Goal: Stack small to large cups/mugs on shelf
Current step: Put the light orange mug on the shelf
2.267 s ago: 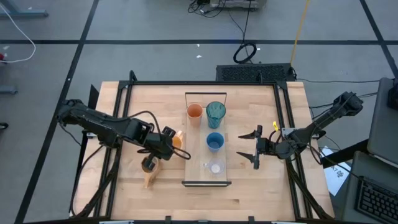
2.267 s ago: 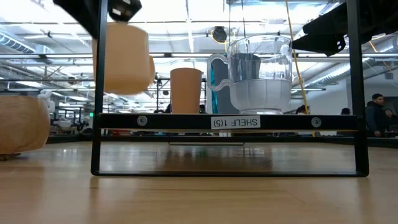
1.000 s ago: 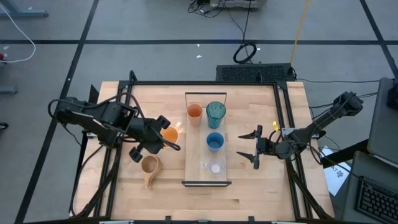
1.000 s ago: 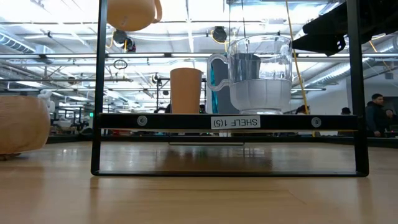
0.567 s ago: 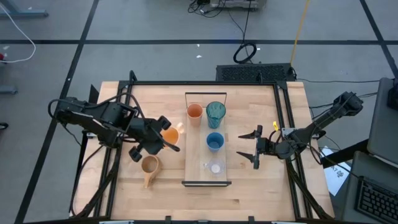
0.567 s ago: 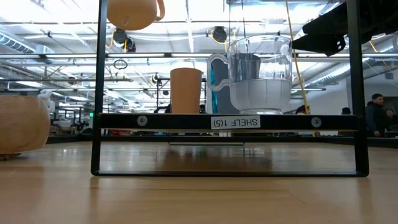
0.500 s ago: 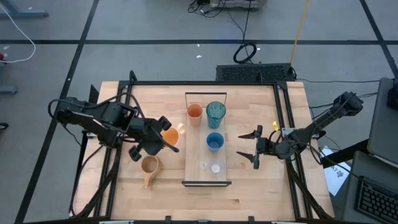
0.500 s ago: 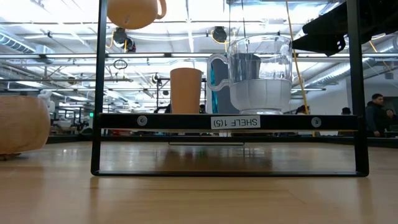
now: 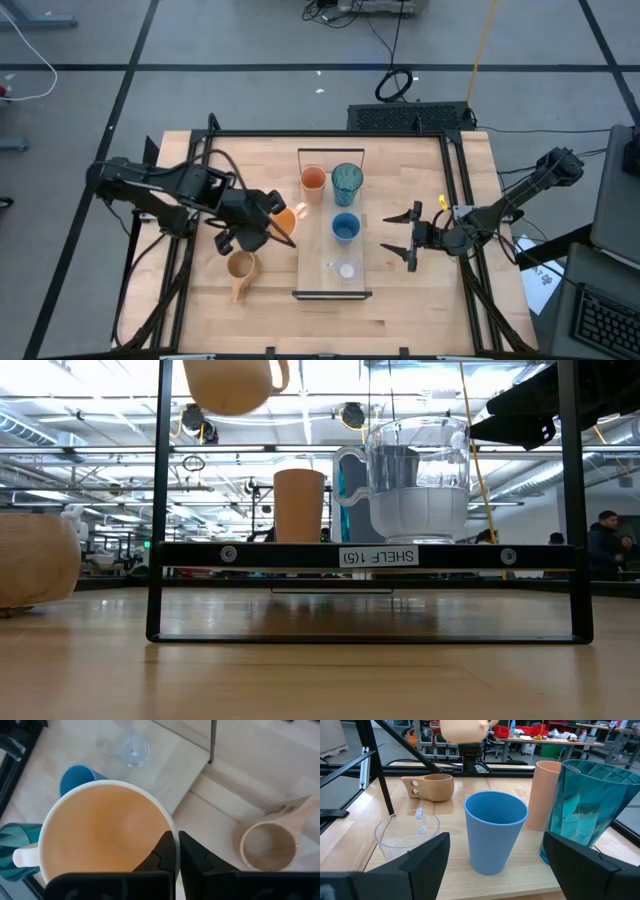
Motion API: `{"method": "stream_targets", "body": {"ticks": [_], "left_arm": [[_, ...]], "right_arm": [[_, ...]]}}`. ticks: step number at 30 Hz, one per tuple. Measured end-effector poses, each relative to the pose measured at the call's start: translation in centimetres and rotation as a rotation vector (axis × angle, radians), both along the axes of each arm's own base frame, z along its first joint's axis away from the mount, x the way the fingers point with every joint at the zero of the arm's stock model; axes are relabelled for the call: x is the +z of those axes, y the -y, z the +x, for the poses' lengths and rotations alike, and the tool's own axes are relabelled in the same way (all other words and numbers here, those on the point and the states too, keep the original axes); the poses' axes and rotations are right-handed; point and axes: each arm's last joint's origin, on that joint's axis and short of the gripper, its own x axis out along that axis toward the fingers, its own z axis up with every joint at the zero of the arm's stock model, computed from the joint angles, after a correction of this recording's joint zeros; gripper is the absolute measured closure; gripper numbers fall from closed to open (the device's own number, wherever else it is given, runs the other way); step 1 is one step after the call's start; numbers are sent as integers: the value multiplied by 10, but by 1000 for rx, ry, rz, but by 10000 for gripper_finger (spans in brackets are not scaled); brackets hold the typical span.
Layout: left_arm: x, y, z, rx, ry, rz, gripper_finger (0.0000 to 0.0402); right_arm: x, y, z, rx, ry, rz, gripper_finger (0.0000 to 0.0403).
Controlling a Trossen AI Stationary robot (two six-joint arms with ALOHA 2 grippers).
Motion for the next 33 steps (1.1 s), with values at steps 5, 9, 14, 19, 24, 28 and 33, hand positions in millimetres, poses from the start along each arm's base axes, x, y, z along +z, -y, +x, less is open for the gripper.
{"method": "stream_targets", "body": {"ticks": [5, 9, 14, 19, 24, 28, 33], "left_arm": [[-17, -5, 24, -12, -42, 23, 394], [-32, -12, 40, -21, -87, 35, 397], [-53, -21, 59, 1, -160, 49, 397], [-74, -25, 75, 11, -225, 60, 394], [-92, -29, 90, 19, -262, 72, 396], [-101, -28, 98, 15, -255, 85, 396], [-110, -29, 102, 28, -271, 89, 392]], "right_arm": [[0, 0, 0, 0, 0, 0, 92], [0, 0, 0, 1, 0, 0, 92], [0, 0, 0, 1, -4, -2, 92], [-1, 0, 0, 1, -7, -4, 92], [-1, 0, 0, 3, -8, -3, 92], [-1, 0, 0, 2, -10, 3, 92], [-2, 0, -1, 0, -18, 9, 92]]}}
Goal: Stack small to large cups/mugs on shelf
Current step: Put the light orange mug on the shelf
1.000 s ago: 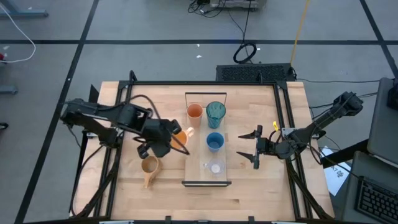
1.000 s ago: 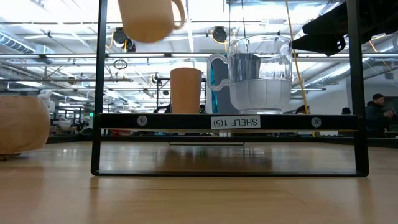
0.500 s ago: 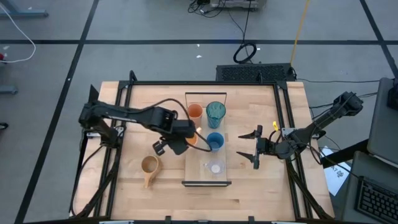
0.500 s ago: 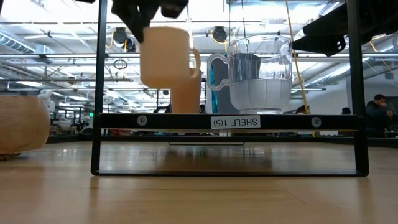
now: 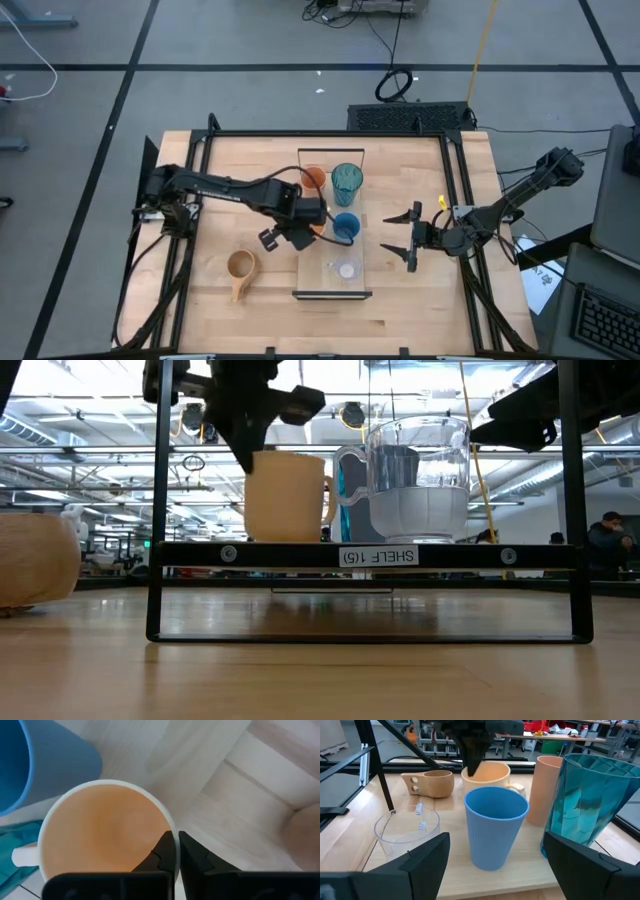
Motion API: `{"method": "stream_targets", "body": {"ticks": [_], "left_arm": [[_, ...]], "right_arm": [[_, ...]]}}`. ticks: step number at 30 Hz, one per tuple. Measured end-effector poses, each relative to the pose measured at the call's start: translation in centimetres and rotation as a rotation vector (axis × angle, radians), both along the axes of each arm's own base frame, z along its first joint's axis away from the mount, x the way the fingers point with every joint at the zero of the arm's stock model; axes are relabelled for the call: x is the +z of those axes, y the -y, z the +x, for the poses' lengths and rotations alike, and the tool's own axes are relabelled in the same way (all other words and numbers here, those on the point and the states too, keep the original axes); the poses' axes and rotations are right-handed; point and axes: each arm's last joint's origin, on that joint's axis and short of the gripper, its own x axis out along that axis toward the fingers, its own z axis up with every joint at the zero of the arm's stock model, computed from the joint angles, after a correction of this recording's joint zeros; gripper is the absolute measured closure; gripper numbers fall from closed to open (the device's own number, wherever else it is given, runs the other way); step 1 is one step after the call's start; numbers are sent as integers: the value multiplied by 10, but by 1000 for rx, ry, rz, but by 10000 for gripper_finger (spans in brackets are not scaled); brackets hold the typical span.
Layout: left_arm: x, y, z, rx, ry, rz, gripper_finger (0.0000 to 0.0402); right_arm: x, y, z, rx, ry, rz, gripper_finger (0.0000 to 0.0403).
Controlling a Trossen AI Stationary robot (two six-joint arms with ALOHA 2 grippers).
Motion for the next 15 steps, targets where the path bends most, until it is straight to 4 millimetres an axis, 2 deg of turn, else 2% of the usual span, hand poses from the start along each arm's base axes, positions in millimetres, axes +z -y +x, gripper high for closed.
{"method": "stream_targets", "body": {"ticks": [15], "left_arm": [[-21, -6, 1, 18, 15, 9, 391]], "right_arm": [[0, 0, 0, 0, 2, 2, 92]]}}
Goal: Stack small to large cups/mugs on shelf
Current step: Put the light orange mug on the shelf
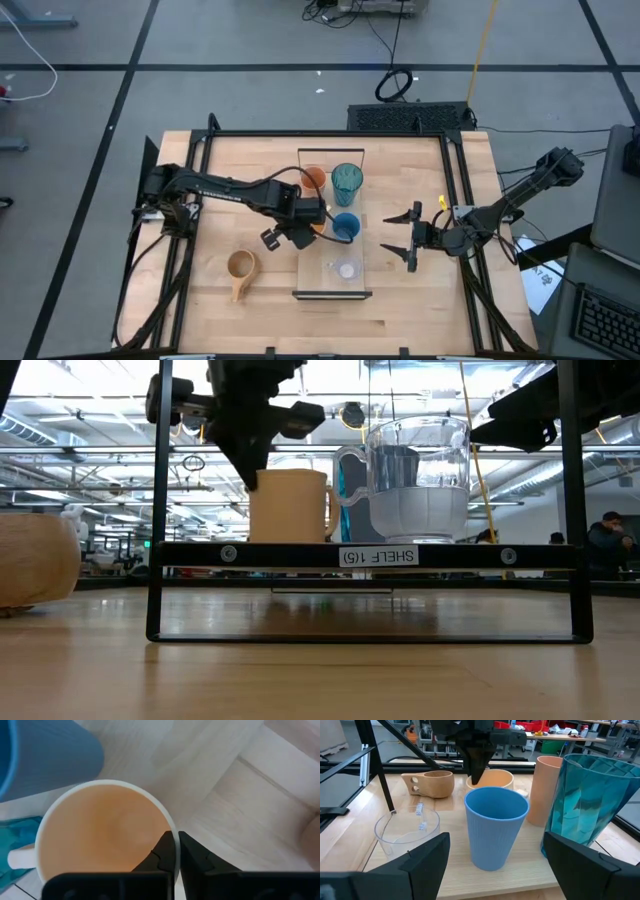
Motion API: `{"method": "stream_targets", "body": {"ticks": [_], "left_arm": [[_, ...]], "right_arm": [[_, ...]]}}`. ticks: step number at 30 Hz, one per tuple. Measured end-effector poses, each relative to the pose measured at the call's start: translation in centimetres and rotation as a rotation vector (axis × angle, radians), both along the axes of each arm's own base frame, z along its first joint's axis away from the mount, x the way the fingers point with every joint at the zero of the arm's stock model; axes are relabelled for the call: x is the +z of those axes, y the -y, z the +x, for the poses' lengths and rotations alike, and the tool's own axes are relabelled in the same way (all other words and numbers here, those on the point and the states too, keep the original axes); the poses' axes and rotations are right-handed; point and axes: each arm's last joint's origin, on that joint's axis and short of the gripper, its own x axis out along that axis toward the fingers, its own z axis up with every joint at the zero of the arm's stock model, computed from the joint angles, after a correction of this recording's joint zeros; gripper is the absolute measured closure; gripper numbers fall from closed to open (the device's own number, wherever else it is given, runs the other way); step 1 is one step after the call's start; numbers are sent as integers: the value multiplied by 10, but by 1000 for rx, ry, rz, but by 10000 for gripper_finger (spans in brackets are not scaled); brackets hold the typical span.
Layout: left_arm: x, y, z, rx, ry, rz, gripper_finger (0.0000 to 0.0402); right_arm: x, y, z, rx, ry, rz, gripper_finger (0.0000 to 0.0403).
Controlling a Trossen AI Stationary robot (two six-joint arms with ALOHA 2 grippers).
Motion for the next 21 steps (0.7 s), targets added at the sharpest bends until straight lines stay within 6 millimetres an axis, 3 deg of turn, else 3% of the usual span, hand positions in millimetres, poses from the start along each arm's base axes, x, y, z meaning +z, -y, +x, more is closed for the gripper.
{"method": "stream_targets", "body": {"ticks": [4, 14, 21], "left_arm": [[1, -1, 0, 14, 12, -4, 389], [1, -2, 0, 80, 20, 65, 322], [3, -3, 0, 130, 28, 64, 315]], "right_arm": [[0, 0, 0, 0, 0, 0, 92], [0, 0, 0, 1, -1, -3, 92], [0, 0, 0, 1, 0, -3, 92]]}}
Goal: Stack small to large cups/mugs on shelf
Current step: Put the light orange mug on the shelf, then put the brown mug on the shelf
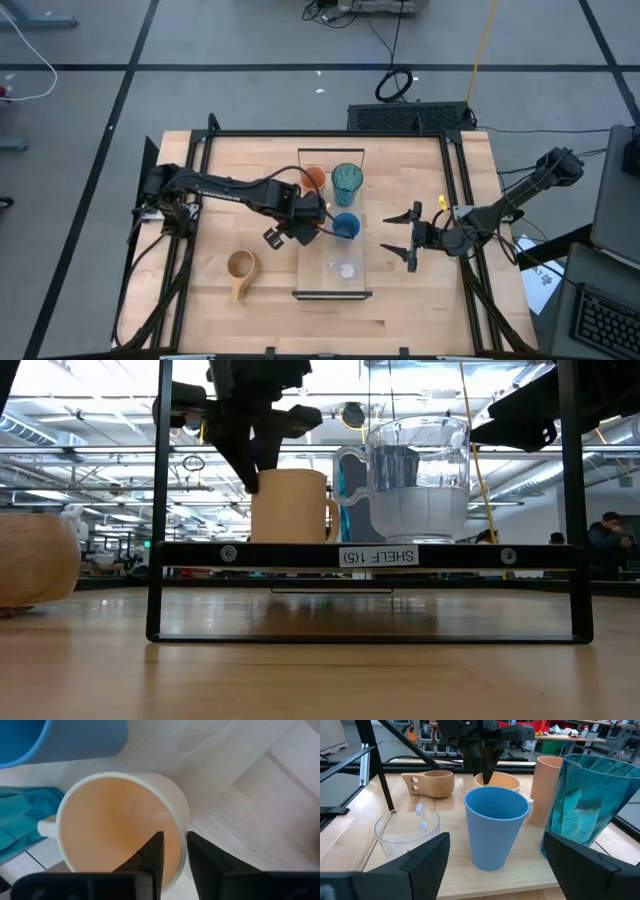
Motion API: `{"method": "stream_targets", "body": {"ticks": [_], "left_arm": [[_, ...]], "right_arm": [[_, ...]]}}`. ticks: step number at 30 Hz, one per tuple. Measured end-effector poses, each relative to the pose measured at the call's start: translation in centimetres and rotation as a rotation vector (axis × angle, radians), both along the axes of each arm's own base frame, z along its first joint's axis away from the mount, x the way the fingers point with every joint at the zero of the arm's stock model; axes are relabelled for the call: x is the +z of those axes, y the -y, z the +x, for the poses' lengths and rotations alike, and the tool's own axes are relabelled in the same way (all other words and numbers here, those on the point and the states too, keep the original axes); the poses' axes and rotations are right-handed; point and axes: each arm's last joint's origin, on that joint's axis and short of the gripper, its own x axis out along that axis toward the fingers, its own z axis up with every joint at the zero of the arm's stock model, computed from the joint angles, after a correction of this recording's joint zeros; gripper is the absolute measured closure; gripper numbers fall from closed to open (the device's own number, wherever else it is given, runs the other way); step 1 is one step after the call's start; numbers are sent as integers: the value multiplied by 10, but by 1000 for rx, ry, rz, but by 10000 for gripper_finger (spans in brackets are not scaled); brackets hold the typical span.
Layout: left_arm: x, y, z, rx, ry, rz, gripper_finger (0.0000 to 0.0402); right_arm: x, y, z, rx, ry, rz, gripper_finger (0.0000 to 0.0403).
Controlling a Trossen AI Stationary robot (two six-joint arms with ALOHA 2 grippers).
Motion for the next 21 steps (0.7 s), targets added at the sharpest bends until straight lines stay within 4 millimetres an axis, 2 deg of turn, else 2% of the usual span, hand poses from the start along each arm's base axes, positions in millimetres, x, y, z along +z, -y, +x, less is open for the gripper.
{"method": "stream_targets", "body": {"ticks": [5, 15, 21], "left_arm": [[6, 3, -2, 23, 25, -11, 314], [46, 18, -20, -2, 190, -40, 314], [67, 19, -36, 67, 252, -47, 314]], "right_arm": [[0, 0, 0, 0, 0, -1, 92], [0, 0, 0, 1, 0, 0, 92], [1, 0, 0, 1, 5, 3, 92]]}}
